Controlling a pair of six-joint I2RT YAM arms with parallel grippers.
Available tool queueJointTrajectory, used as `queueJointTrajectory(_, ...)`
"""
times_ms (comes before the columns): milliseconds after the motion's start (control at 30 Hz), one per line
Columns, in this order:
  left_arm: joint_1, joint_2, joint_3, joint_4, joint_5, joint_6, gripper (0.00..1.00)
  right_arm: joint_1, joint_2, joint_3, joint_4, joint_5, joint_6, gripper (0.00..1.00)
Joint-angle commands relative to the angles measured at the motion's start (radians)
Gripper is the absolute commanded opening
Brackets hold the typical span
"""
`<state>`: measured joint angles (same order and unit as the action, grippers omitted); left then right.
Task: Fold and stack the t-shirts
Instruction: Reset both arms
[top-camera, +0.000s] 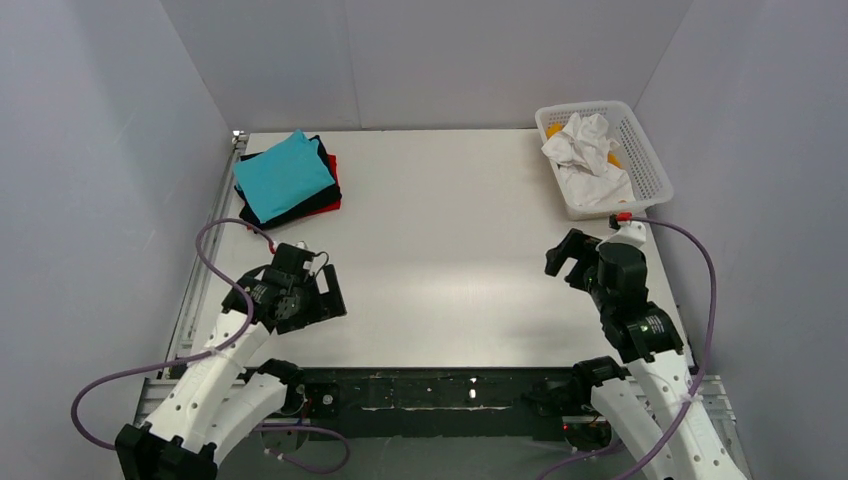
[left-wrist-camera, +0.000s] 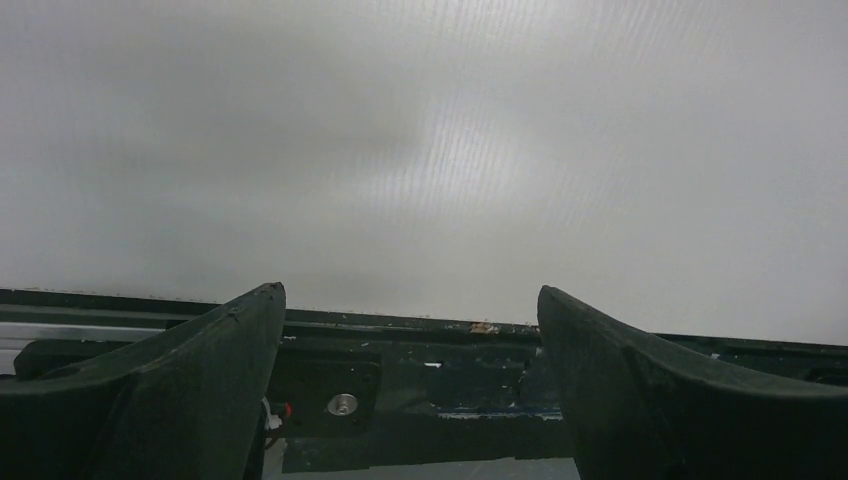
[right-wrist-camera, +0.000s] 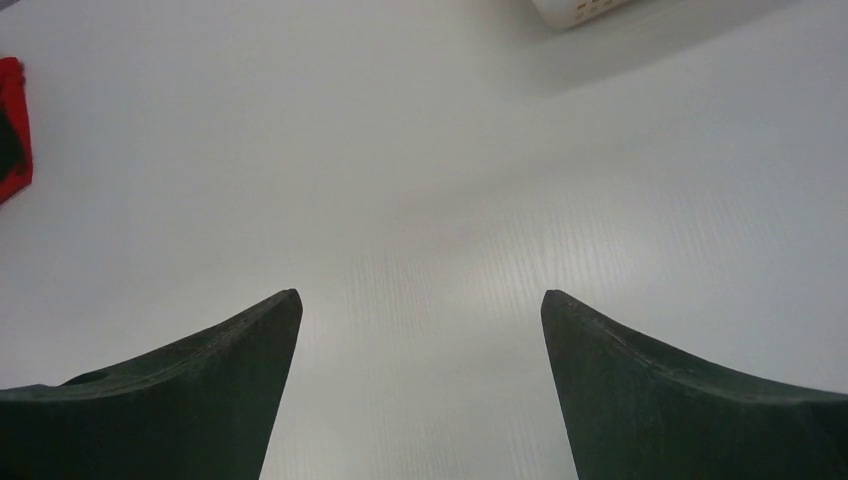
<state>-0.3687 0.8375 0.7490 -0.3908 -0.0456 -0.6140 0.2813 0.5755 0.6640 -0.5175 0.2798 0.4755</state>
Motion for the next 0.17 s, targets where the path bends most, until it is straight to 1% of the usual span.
queueJointTrajectory(0, -0.005, -0.059, -0.017, -0.067, -0.087, -0.006, 0.98, -0.005, -0.071, -0.058, 0.096, -0.035, 0.009, 0.97)
queueJointTrajectory(133, -0.003, -0.060, 0.011, -0.106, -0.120, 0.010, 0.98, -0.005, -0.075, -0.057, 0.088, -0.033, 0.008, 0.97)
